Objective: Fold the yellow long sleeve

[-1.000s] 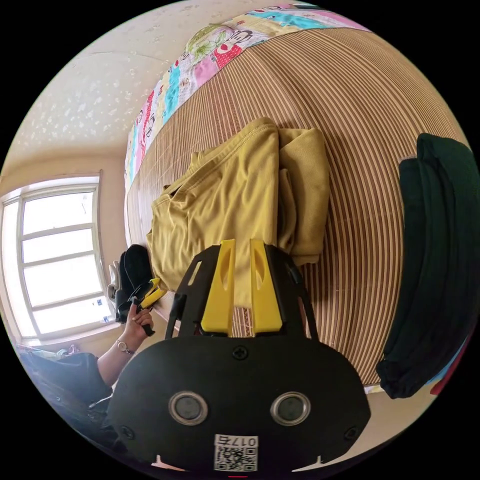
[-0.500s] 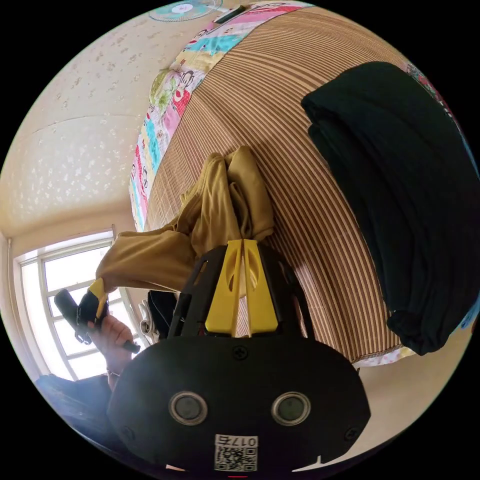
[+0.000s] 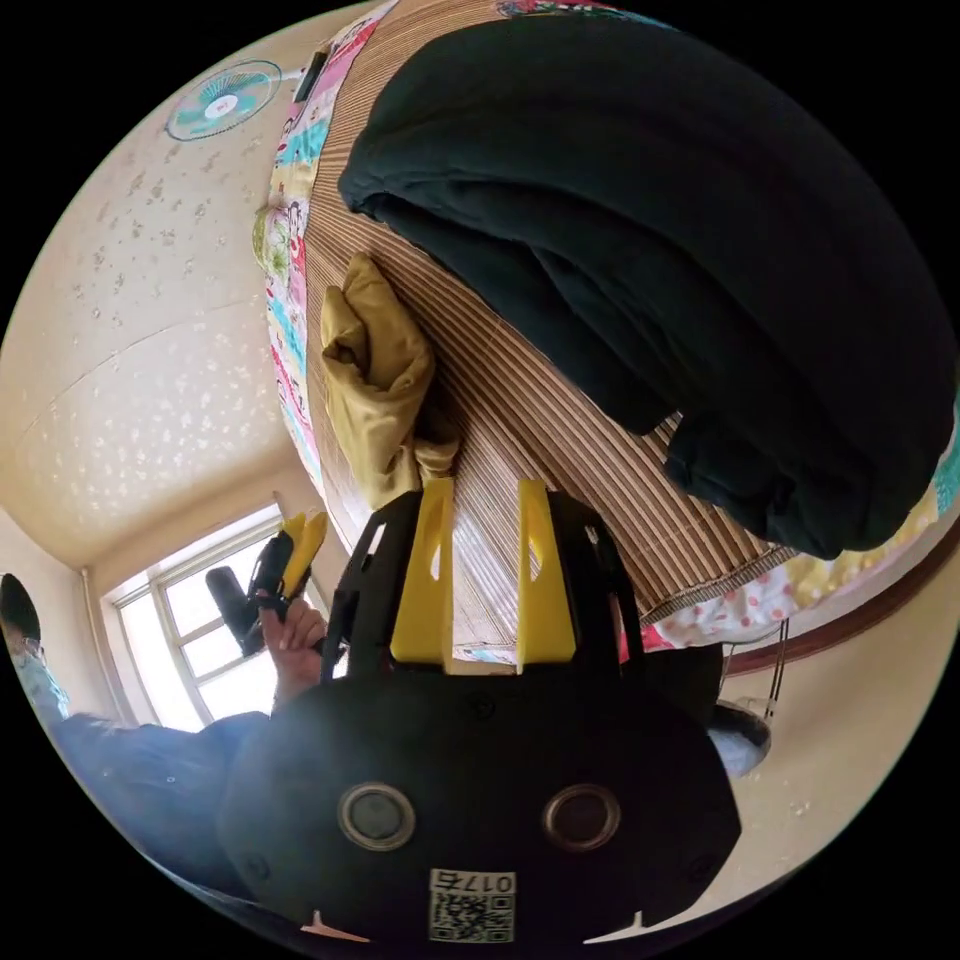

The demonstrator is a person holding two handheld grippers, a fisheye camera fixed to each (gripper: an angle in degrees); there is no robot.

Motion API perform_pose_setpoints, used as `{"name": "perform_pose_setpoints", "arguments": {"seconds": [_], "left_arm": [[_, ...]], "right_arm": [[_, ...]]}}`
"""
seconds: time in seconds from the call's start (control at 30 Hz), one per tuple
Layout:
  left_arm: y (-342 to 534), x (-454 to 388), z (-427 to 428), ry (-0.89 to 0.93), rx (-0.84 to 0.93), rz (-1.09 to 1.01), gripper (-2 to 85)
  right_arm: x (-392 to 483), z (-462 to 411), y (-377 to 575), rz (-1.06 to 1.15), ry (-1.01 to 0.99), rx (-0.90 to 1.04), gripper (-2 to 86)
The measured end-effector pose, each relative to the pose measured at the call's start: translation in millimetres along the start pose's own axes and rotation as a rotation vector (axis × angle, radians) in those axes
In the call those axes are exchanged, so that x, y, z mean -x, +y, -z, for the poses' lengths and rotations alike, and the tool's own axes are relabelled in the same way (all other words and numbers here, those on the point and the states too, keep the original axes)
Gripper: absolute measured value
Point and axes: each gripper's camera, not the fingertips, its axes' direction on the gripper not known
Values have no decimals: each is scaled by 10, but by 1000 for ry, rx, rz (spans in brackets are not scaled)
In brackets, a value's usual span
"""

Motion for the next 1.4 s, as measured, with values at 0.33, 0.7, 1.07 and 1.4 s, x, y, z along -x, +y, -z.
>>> {"name": "perform_pose_setpoints", "arguments": {"seconds": [0.33,0.7,1.07,1.4], "left_arm": [[213,942,-977,433,189,496,69],[610,513,1,732,190,44,51],[1751,1738,1736,821,-227,-7,60],[4449,3308,3368,396,-828,224,53]], "right_arm": [[-373,-306,-92,-210,-370,-21,182],[-146,-811,-38,-211,-598,59,200],[1807,-2505,1525,189,-600,381,53],[3471,-5705,3674,420,-841,616,44]]}}
